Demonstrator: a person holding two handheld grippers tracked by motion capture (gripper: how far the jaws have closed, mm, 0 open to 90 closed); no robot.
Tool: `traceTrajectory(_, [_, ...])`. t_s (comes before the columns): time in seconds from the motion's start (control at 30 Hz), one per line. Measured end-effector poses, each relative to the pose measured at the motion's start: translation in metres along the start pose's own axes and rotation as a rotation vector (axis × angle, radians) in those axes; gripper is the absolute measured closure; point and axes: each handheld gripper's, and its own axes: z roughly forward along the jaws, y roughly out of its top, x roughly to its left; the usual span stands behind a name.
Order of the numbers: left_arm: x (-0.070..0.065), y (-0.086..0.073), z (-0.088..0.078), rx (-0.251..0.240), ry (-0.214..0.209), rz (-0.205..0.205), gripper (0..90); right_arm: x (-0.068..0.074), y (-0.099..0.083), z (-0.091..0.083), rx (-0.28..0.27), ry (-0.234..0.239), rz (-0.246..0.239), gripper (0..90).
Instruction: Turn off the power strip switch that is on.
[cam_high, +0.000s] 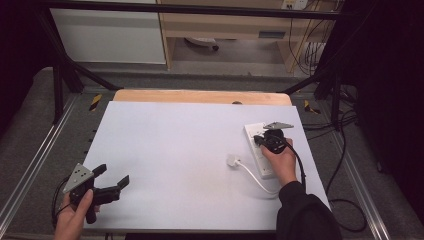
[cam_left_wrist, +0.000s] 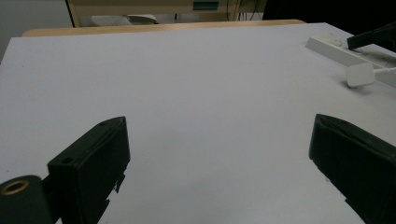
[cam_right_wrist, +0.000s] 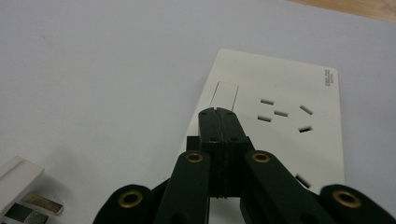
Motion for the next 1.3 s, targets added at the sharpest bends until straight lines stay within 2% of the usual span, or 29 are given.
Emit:
traceTrajectory(0.8, [0.0,0.0,0.001,0.003,0.001,-0.002,5.0,0.003,0.008,-0.008,-0.065,0.008,0.013,90.0])
traceTrajectory(1.3, [0.0,0.0,0.001,0.003,0.001,-0.002,5.0,0.005,0.012,-0.015,-0.099,0.021,0.03,83.5])
